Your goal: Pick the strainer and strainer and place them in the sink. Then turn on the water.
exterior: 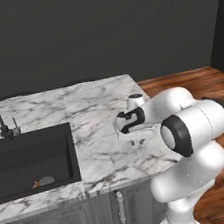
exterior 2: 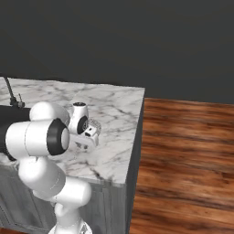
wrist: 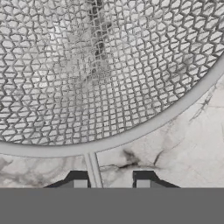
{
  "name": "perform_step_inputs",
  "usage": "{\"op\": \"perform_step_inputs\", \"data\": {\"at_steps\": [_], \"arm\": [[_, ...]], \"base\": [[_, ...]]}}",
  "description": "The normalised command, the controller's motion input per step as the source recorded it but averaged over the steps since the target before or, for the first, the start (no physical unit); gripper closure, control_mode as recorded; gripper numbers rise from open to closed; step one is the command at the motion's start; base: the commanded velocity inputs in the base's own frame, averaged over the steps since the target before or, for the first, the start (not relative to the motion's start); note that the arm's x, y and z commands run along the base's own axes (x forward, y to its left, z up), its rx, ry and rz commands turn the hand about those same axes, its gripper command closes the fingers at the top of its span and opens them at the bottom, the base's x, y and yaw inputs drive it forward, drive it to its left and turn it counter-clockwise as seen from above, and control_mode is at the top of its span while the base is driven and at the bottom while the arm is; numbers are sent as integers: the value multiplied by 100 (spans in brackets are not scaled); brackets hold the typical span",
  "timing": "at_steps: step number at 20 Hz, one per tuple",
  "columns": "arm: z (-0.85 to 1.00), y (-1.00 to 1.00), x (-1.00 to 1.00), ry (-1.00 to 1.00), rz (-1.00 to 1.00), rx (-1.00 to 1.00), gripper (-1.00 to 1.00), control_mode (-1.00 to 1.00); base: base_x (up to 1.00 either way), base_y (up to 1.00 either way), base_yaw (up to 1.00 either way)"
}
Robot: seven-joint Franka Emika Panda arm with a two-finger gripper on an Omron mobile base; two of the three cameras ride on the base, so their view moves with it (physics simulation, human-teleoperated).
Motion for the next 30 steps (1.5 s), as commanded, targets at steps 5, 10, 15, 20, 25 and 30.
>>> {"op": "perform_step_inputs", "data": {"at_steps": [5, 10, 15, 20, 25, 30], "arm": [[-15, 0, -1, 2, 1, 0, 100, -100], [0, 0, -18, 0, 0, 0, 100, -100], [29, 0, -40, -8, -1, -1, 100, -100], [60, 0, -41, -13, -1, -4, 100, -100], [70, 0, -35, -11, -1, -7, 100, -100], [73, 0, -20, -2, 0, -3, 100, -100]], "base": [[0, 0, 0], [0, 0, 0], [0, 0, 0], [0, 0, 0], [0, 0, 0], [0, 0, 0]]}}
